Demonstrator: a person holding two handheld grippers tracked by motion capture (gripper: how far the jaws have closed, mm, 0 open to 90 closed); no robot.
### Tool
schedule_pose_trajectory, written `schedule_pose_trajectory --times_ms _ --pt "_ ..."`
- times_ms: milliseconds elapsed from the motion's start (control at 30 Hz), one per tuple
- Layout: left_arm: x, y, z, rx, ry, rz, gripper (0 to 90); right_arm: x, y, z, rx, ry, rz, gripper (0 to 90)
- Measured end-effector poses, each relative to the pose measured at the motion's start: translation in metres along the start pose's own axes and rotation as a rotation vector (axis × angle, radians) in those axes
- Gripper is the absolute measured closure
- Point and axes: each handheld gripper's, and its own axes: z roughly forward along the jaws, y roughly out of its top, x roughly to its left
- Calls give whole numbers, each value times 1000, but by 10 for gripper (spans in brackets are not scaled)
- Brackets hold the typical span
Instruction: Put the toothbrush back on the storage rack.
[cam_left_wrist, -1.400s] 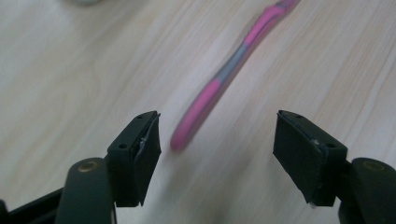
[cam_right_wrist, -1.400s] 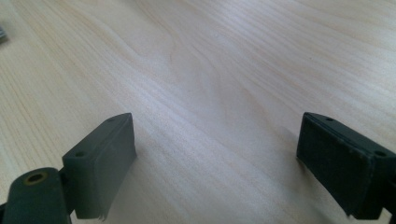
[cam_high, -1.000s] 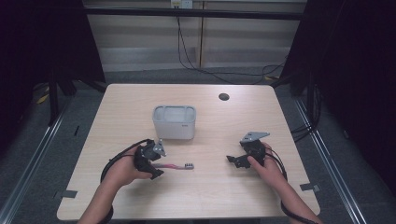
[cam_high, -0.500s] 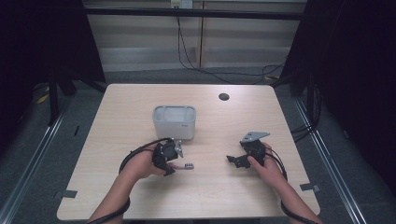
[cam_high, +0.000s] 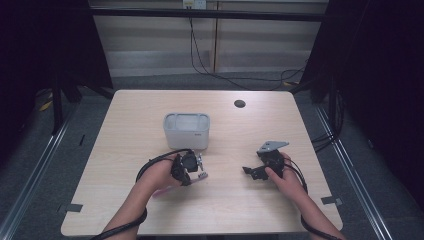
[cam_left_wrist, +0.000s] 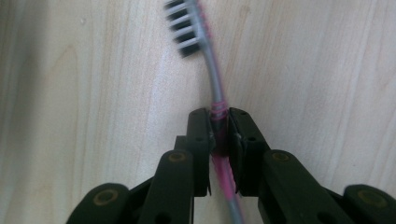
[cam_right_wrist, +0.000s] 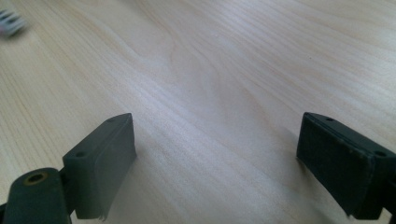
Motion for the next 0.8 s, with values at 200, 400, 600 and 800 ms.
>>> schedule_pose_trajectory --times_ms 200,400,600,800 --pt "3 -8 -7 -56 -6 -102 802 0 0 0 1 0 -1 111" --pt "5 -12 -19 -120 -1 -156 803 0 0 0 1 0 -1 110" --pt "9 -19 -34 -193 38 -203 803 0 0 0 3 0 1 110" --pt "12 -24 -44 -262 54 -246 803 0 0 0 2 0 2 110"
